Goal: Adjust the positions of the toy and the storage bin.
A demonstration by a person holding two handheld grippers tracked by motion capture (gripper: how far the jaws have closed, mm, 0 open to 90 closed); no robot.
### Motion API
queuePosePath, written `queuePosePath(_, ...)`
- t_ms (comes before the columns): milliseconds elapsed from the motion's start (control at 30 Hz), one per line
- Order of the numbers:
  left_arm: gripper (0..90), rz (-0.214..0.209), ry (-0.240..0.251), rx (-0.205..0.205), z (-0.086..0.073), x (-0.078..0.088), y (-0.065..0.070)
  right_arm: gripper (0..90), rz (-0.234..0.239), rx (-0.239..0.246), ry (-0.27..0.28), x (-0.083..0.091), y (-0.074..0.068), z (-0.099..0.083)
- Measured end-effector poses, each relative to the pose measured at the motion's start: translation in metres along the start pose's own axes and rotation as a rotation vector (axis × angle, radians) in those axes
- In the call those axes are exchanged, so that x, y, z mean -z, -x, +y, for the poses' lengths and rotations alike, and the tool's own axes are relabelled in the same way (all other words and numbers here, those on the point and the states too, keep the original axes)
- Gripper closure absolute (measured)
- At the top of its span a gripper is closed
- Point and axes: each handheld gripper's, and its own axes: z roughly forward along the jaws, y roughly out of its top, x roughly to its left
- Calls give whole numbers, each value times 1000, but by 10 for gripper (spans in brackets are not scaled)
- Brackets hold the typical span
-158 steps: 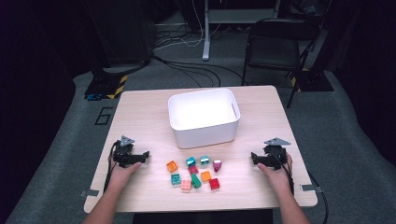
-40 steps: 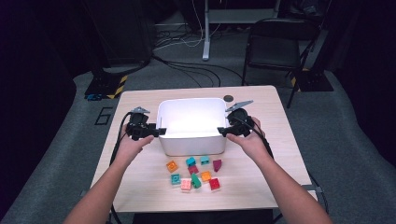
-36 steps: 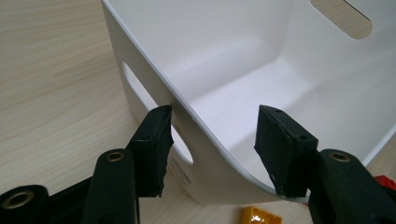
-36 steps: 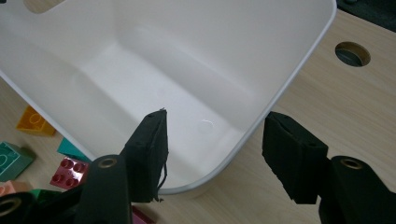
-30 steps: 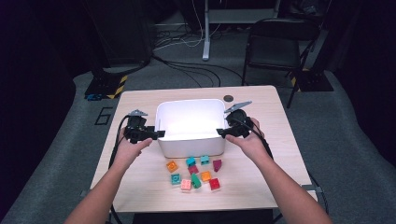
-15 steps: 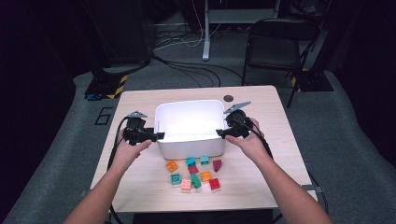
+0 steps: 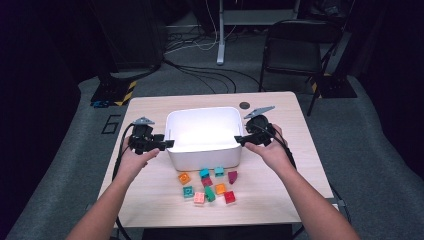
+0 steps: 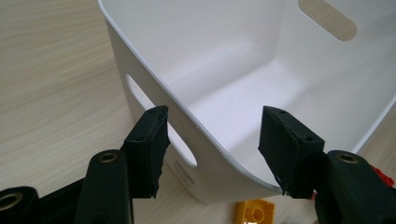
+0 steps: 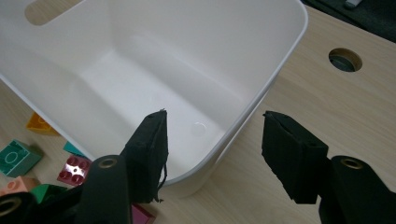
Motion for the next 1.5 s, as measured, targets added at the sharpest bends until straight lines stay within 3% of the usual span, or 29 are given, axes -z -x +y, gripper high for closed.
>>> queuePosePath(33,423,-1,6,8,1,3,1,402,-2,-5,3,3,0,0)
queuePosePath(133,425,13,36,-32,4,14,1,404,-15,16,15,14,0,-3)
queuePosePath(333,422,20,51,-64,1,26,1,419,-22,24,35,30,0,-9)
queuePosePath(500,428,28,60,-60,-5,32,-1,419,-19,29,40,38,-2,-14)
queuePosePath(533,428,32,68,-57,-7,33,-1,423,-22,48,41,42,-3,-18)
queuePosePath(633,430,23,85,-50,-16,39,-3,430,-19,31,71,48,-8,-25)
queuePosePath(767,433,29,97,-45,-23,44,-6,442,-16,32,71,52,-14,-36)
queuePosePath(967,442,28,130,-25,-31,53,-7,477,-51,37,71,54,-23,-48)
queuePosePath(1067,439,49,114,-29,-29,59,-6,485,-38,31,67,52,-26,-53)
queuePosePath(1133,433,42,126,-2,-28,66,-7,490,-42,11,38,46,-28,-57)
queuePosePath(1300,433,51,108,-17,-27,70,-4,500,-12,1,1,35,-32,-65)
queuePosePath(1400,432,56,110,-12,-28,70,-5,511,-26,-12,11,32,-36,-67)
queuePosePath(1500,421,42,108,-5,-28,66,-8,519,-24,10,13,24,-41,-73)
